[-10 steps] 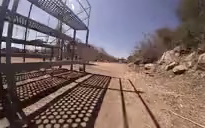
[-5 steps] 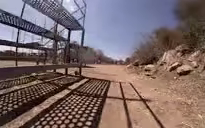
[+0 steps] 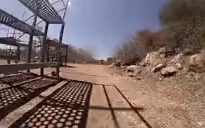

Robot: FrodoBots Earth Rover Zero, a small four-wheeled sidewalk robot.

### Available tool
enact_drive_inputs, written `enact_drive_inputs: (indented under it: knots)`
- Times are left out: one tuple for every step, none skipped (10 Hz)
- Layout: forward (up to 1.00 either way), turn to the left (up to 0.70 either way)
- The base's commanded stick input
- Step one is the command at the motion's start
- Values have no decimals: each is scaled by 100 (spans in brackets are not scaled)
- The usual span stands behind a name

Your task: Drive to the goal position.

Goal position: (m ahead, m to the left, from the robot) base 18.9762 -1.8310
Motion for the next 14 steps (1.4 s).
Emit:
enact_drive_inputs:
  knots:
    - [85,0]
    - [85,0]
    - [85,0]
    - [85,0]
    - [85,0]
    - [100,0]
    - [100,0]
    - [100,0]
    - [100,0]
    - [100,0]
    - [100,0]
    - [100,0]
    - [100,0]
    - [100,0]
